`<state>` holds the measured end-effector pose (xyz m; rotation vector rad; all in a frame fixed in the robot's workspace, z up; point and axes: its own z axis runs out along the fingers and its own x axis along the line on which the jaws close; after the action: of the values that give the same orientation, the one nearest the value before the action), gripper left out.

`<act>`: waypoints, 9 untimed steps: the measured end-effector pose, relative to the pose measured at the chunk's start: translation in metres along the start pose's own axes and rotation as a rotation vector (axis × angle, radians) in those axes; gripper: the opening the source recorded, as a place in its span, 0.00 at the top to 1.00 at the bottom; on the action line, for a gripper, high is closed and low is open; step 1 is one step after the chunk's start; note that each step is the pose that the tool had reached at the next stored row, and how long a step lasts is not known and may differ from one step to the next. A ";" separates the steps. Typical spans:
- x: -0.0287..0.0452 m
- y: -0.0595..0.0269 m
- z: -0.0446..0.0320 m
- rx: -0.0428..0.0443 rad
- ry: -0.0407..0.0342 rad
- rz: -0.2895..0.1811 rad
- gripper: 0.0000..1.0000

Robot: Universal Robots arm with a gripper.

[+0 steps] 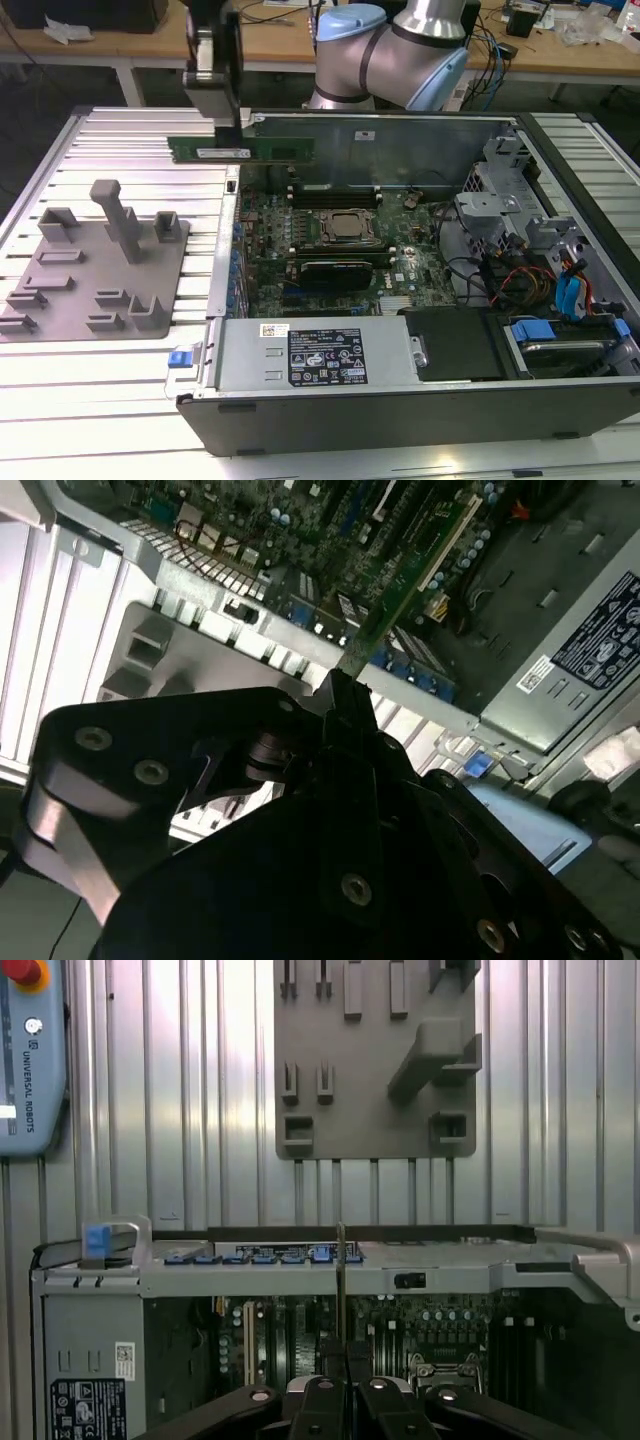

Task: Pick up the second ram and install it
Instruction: 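Pick up the second ram and move it above second insertion slot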

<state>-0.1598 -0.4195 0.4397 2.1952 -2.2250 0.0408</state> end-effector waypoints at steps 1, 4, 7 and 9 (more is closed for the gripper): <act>-0.0001 -0.0043 0.0003 0.0000 0.0000 0.000 0.91; -0.0004 -0.0234 0.0024 -0.0001 0.0001 0.000 0.91; -0.0015 -0.0436 0.0053 -0.0001 0.0000 0.000 0.91; -0.0031 -0.0538 0.0072 -0.0001 0.0002 0.000 0.91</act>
<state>-0.1060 -0.4174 0.4328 2.1950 -2.2250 0.0409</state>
